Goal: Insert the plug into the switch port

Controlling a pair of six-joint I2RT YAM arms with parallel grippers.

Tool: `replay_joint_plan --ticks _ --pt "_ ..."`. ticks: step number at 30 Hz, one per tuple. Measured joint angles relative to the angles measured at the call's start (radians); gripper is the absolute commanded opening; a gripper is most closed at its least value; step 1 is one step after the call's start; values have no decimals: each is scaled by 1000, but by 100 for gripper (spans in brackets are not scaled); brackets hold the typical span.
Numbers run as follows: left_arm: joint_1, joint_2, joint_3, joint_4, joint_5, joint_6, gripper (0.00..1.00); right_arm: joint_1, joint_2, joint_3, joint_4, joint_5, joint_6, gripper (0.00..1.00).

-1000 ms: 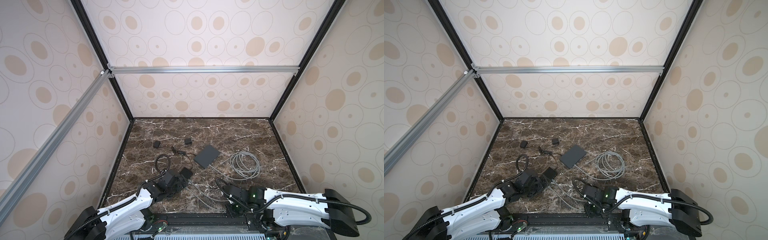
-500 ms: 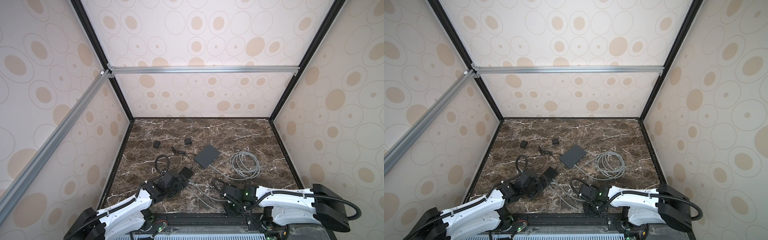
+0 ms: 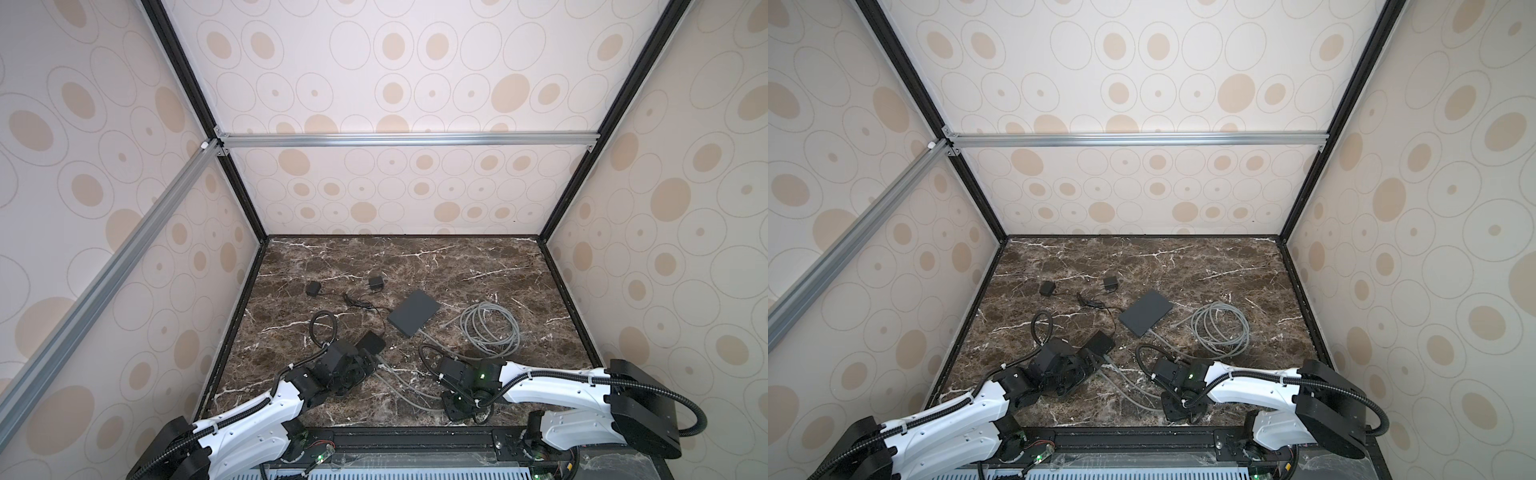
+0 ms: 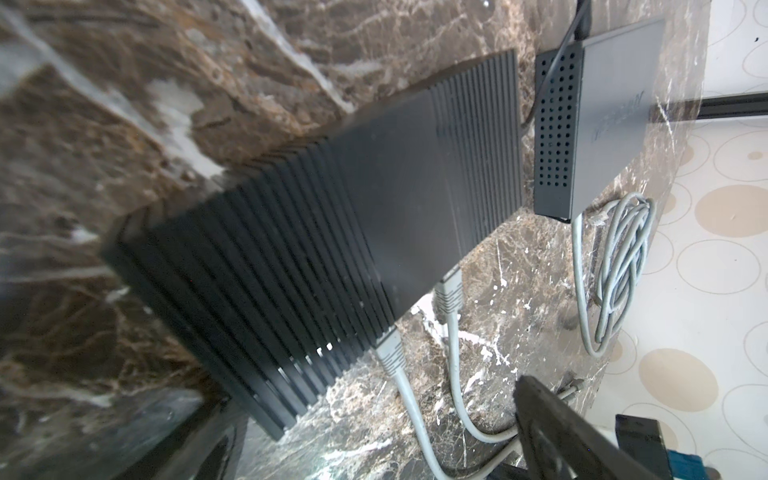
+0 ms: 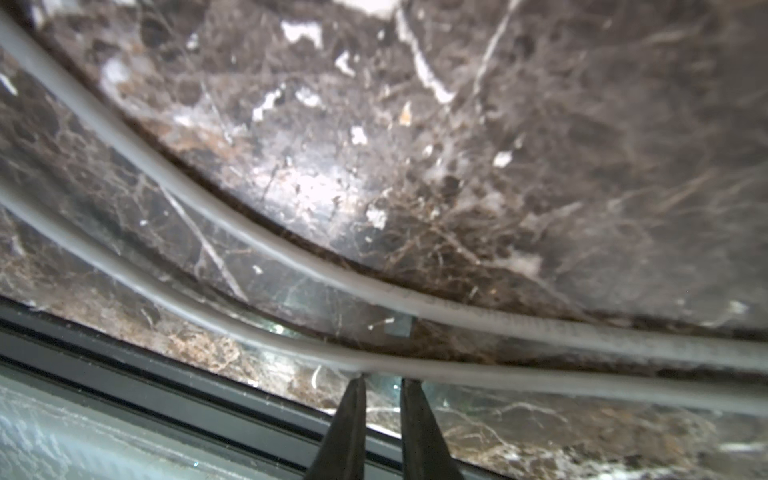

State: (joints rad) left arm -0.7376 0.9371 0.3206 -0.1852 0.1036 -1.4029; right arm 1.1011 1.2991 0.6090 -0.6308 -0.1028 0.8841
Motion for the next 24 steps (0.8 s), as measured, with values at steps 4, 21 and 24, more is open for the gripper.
replay_joint_plan --ticks 4,21,24 --pt "0 16 -1 27 -1 0 98 -4 0 0 0 6 0 20" --pt "38 161 56 119 1 70 98 -82 -42 -7 32 1 -11 21" --pt "49 175 61 129 5 87 98 -82 -45 -9 33 1 -11 22"
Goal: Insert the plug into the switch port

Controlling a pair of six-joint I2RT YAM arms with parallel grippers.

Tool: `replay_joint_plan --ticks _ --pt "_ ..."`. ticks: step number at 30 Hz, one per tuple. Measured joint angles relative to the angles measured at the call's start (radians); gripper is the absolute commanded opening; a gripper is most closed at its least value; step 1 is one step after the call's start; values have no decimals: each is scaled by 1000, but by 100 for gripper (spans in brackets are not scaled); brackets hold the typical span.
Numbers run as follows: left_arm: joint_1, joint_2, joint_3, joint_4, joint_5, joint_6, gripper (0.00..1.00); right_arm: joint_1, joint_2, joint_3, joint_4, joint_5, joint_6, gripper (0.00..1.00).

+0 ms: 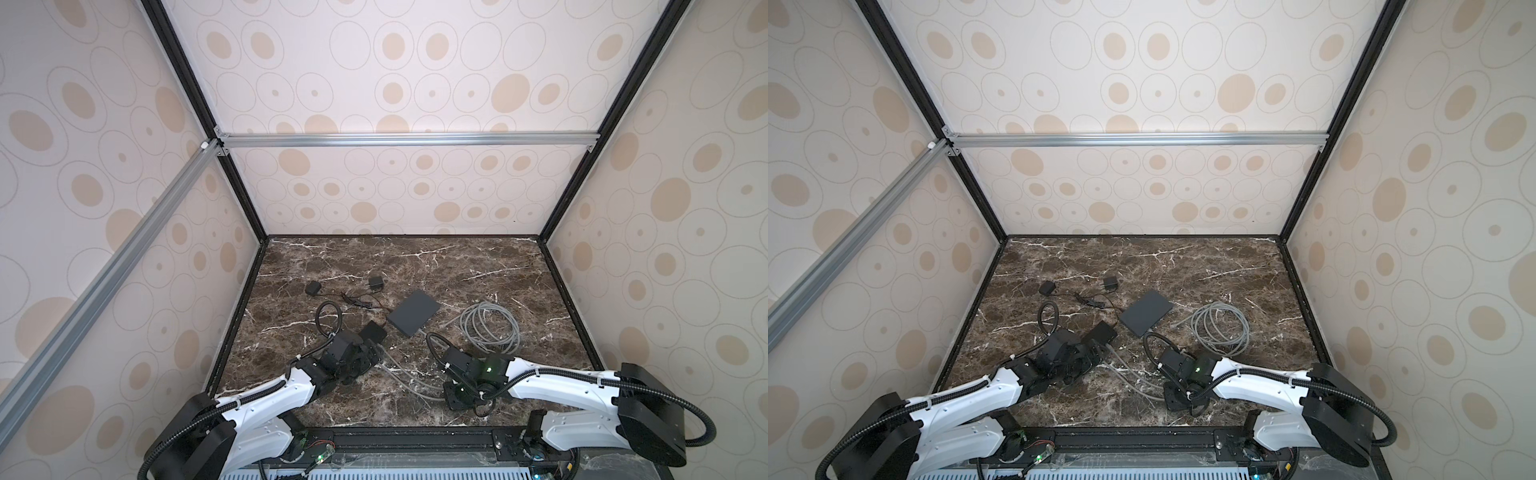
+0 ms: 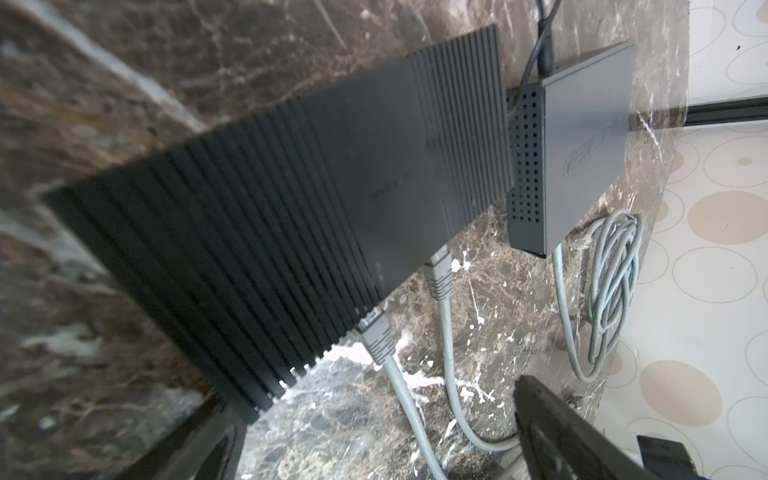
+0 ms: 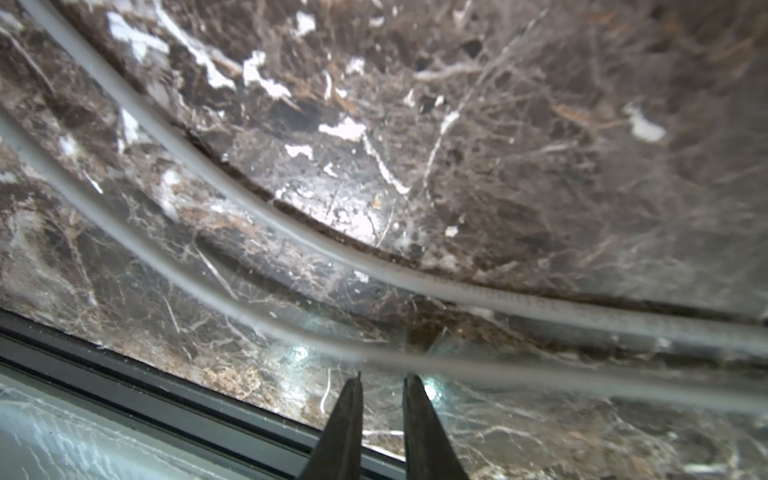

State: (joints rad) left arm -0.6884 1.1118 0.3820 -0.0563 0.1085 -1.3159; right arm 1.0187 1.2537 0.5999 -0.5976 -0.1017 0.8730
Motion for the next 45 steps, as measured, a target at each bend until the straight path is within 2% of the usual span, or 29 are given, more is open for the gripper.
replay_joint_plan --ticks 10,17,21,23,26,27,30,31,35,40,45 --pt "10 2 5 0 13 45 98 -26 -13 19 -37 5 -35 24" --pt "15 -192 3 -84 -10 151 98 -26 -98 154 -139 47 -113 26" --pt "18 -304 3 -29 3 239 87 -27 -181 230 -195 119 -151 26" --pt "19 -304 8 21 6 287 82 -29 -203 252 -217 149 -166 26" --pt "21 -190 87 40 5 395 71 -32 -218 263 -249 183 -176 26" --pt "21 -133 130 46 9 429 63 -33 -223 262 -259 188 -176 26" --pt "21 51 231 85 43 517 30 -33 -260 230 -262 189 -166 26" --pt "21 95 248 97 55 533 26 -33 -278 212 -261 188 -159 26" --pt "21 230 291 111 80 616 28 -33 -368 114 -254 188 -121 28" --pt "21 315 349 70 52 694 30 -33 -481 -34 -212 180 -58 28" --pt "22 414 404 68 55 753 29 -33 -510 -145 -179 161 -9 28"
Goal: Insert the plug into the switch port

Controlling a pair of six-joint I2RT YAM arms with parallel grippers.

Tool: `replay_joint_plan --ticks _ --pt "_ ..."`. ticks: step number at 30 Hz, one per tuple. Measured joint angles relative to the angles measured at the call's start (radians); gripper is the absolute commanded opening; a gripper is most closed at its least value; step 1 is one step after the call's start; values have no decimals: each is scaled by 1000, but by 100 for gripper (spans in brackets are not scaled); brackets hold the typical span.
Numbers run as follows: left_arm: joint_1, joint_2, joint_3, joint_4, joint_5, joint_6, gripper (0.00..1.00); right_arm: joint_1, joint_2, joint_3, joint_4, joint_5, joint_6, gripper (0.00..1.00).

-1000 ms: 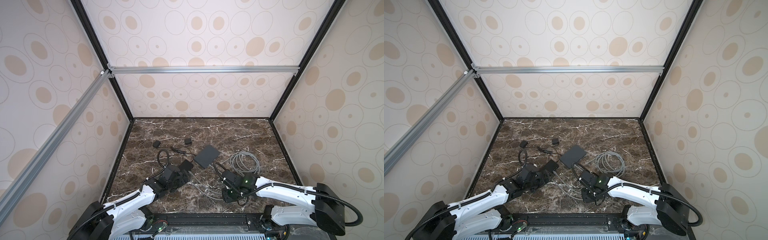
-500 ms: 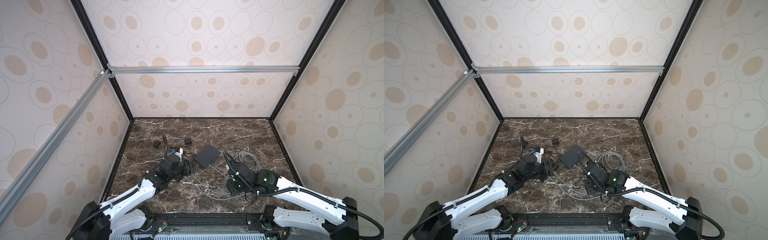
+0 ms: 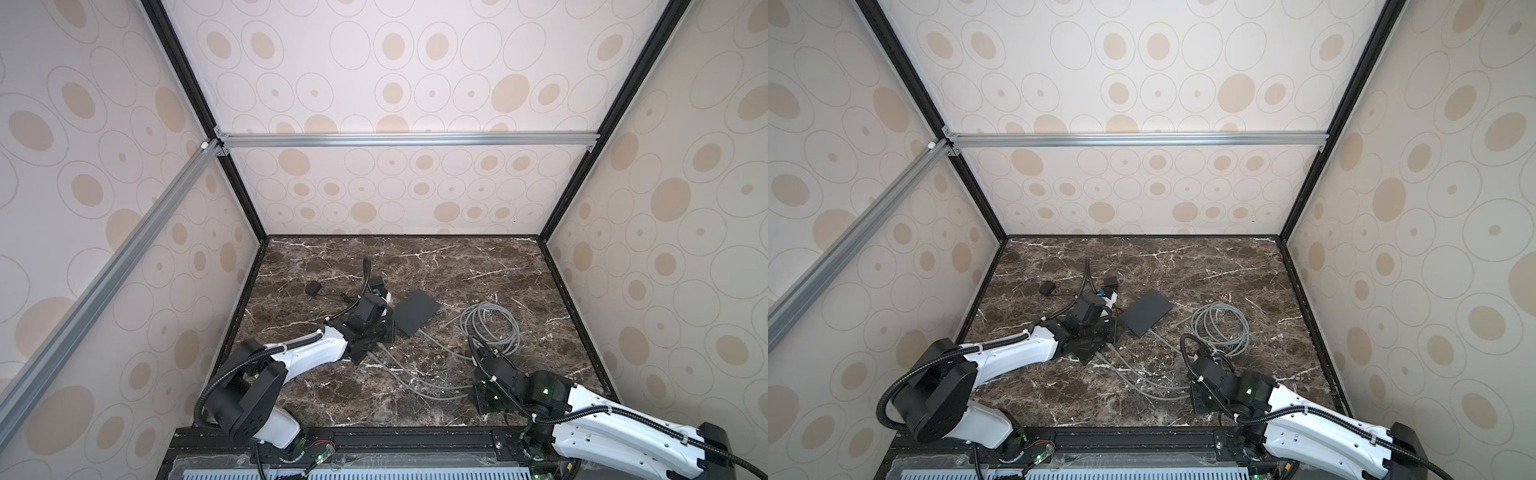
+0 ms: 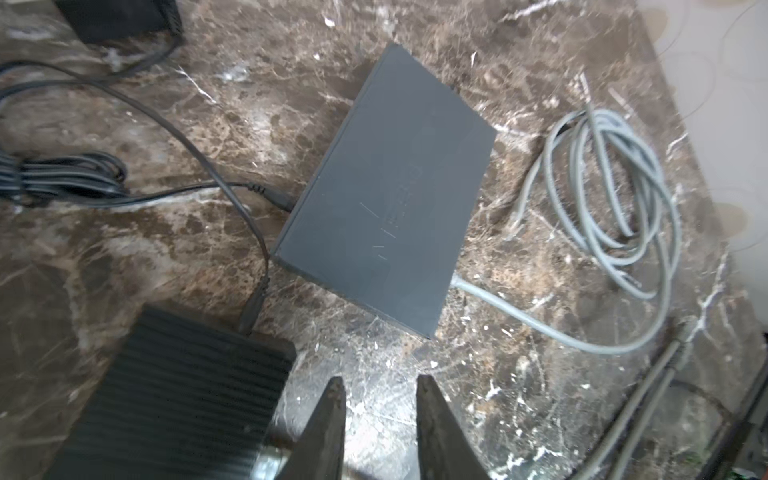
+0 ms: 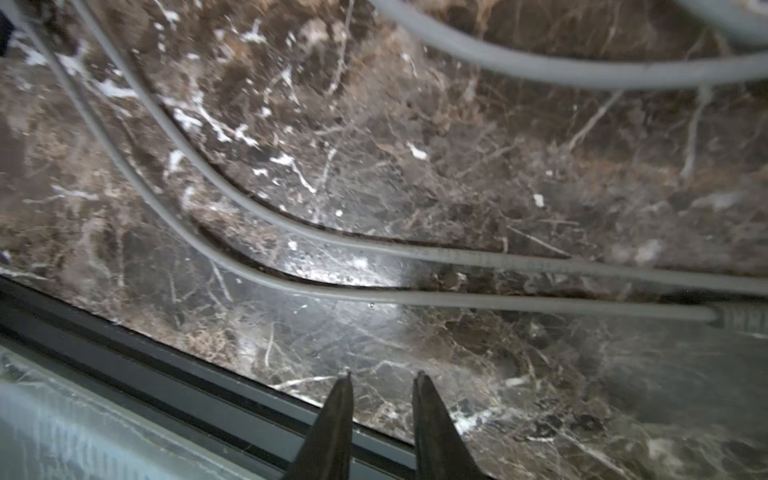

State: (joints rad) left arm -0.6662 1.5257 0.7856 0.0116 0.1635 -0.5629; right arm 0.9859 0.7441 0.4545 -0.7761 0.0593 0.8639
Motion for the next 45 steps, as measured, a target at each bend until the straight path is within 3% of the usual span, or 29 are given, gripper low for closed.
replay_joint_plan --ticks 9,10,12,14,22,26,29,34,38,39,40,45 --pt "18 131 26 -20 5 44 29 0 26 -6 79 -15 27 28" --pt "20 134 27 -20 5 44 34 0 35 -7 84 -18 28 28" --pt "25 134 28 -20 0 49 64 0 63 -7 98 -27 28 28" --pt "27 134 32 -20 -11 48 77 0 84 -7 108 -34 28 29" --pt "63 106 34 -25 -46 52 78 0 110 -7 133 -45 26 29" --pt "68 9 14 -5 -14 51 82 0 107 -7 135 -45 26 29" --pt "69 -125 -18 35 9 50 98 0 106 -7 137 -48 19 32" --pt "69 -390 -81 79 -13 44 98 0 88 25 114 -43 -43 36" --pt "71 -612 -140 82 -57 43 98 0 66 172 37 39 -135 47" --pt "71 -661 -152 77 -69 43 98 0 60 215 21 65 -156 60" --pt "71 -712 -164 72 -85 43 98 0 55 262 4 96 -180 99" --pt "72 -923 -217 32 -158 39 98 0 19 413 -47 274 -297 100"
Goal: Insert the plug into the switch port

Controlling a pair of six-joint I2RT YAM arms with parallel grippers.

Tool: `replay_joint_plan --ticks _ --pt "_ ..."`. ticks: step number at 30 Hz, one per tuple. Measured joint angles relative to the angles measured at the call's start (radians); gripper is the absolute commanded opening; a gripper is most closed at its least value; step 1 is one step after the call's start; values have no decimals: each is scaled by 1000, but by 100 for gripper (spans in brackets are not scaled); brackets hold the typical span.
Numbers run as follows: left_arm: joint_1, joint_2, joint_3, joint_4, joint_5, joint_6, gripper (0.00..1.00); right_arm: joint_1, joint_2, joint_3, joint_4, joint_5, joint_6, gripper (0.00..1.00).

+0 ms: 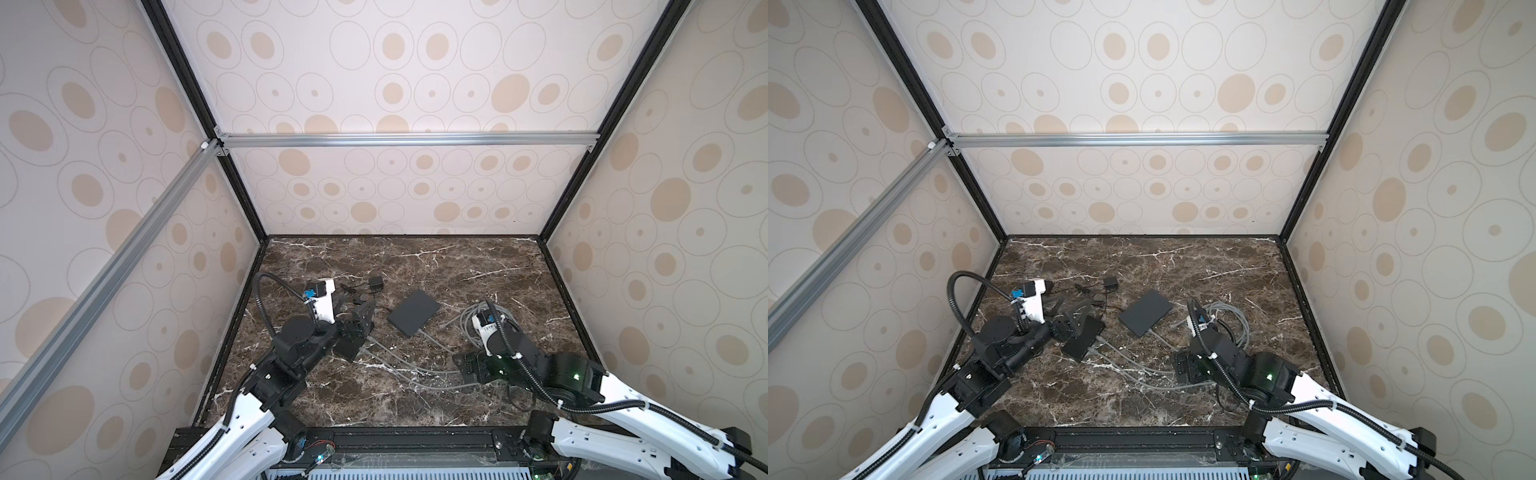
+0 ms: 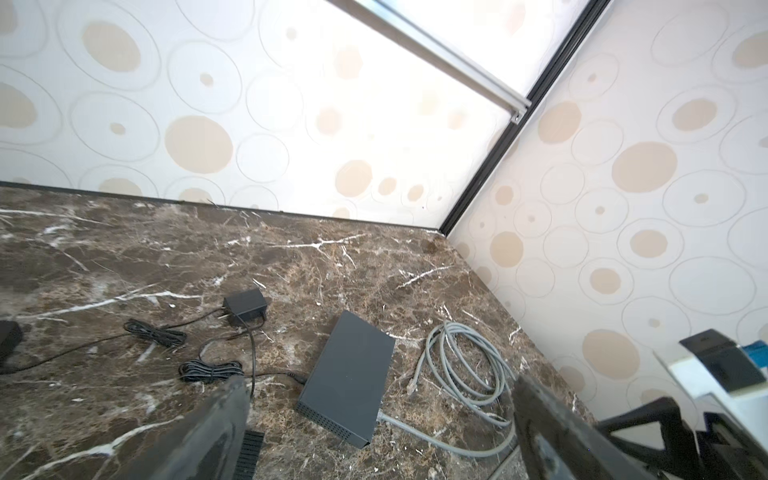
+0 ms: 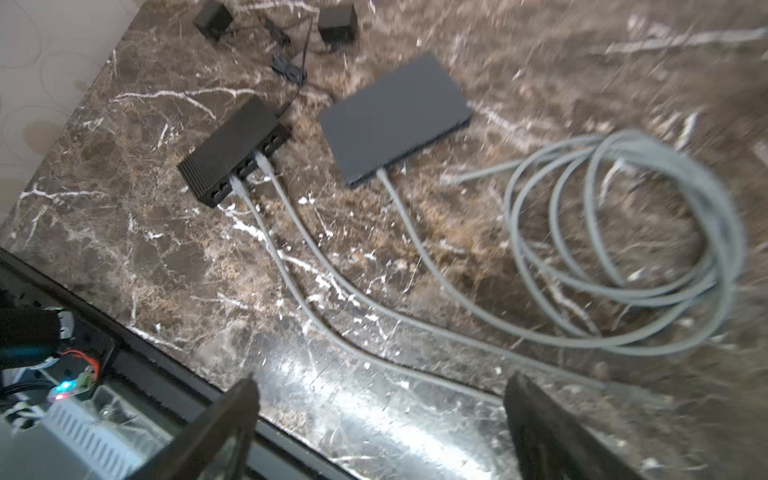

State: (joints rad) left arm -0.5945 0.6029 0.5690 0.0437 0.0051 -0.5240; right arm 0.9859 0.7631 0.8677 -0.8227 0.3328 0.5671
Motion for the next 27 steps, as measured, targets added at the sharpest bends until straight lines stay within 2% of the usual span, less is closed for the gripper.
replay_joint_plan --ticks 4,9,14,19,23,27 --pt "0 -122 -31 -55 -80 0 98 0 -60 -9 -8 131 -97 100" --pt "1 -257 -104 -103 -148 4 98 0 -230 -161 101 266 -266 100" --pt "2 -380 -197 -110 -187 42 98 0 -480 -427 343 385 -488 100" --pt "2 -402 -246 -99 -230 102 98 -1 -715 -708 668 455 -761 100" --pt "3 -364 -285 -57 -270 136 98 -12 -679 -830 895 453 -926 100" --pt "4 -276 -340 58 -310 178 98 -85 -561 -863 1056 430 -999 100"
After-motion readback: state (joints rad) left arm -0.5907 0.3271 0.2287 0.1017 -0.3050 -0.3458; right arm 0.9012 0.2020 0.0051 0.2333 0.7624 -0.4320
